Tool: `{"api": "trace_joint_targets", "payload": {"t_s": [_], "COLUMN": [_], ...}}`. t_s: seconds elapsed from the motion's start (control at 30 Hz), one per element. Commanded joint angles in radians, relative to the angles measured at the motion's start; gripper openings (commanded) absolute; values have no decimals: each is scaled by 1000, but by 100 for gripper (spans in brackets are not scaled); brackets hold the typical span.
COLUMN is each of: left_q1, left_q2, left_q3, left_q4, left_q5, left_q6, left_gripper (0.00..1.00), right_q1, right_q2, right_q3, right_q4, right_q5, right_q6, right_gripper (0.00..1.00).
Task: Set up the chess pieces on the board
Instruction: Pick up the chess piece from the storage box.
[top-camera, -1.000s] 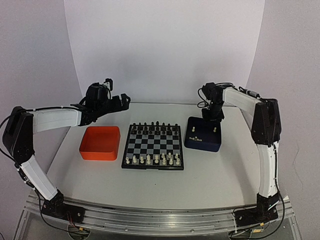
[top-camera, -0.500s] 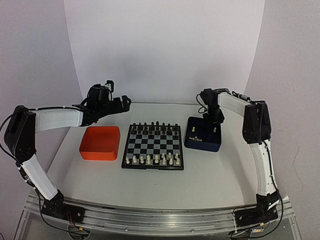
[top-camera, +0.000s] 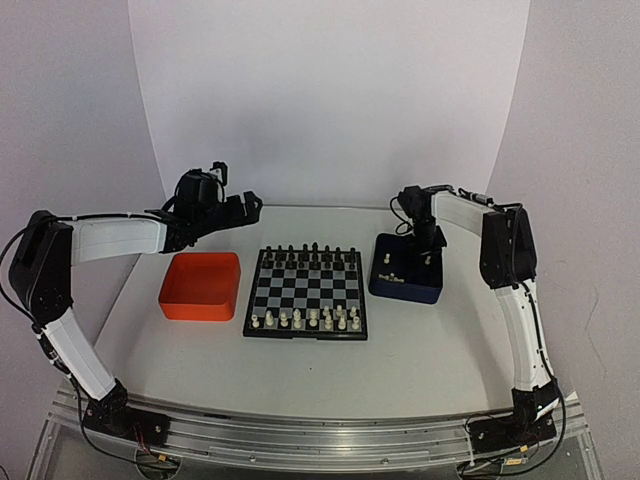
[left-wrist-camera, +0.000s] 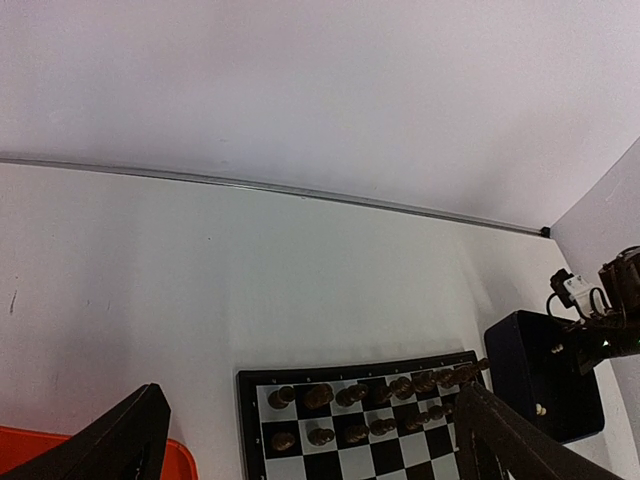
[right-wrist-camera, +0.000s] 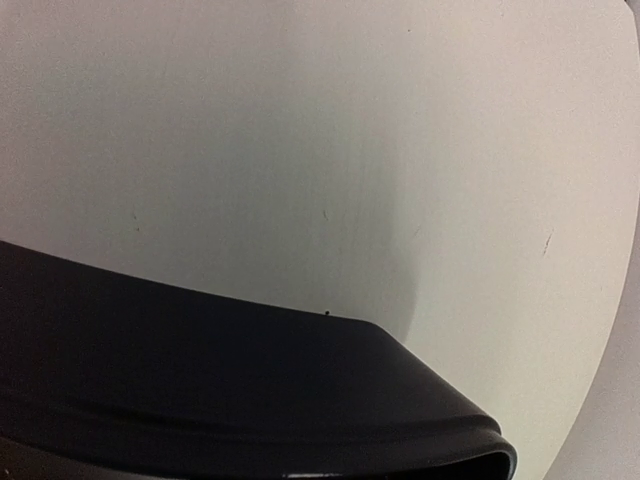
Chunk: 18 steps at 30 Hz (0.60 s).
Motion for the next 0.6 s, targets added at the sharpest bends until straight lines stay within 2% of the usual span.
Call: {"api": "trace_joint_targets", "payload": {"t_s": [0.0,0.13,0.33,0.43,0.5,0.57], "left_q1": [4,4,4,4,4,4], "left_q2": [-30,-32,-36,-43,-50,-57], "left_q3": [-2,-6,-12,-15,-18,-20], "left_q4": [2,3,3,1,-4,-14], "left_q5": [-12,-6,12,19,16,10], "left_q6": [-5,-7,-14,-19,-24,-31], "left_gripper": [100,100,100,100,100,100], "right_q1": [-1,1,8,27,75,149], "right_q2": [-4,-58,-224,-321,-377,-402], "right_q3": [18,8,-66,-114,-144,-158], "right_q4": [-8,-6,-3,-2,-2,-4], "right_q5": [-6,-24,-111,-291,-386,-377], "right_q6": [22,26,48,38,4,-41], "right_gripper": [14,0,0,0,0,0]}}
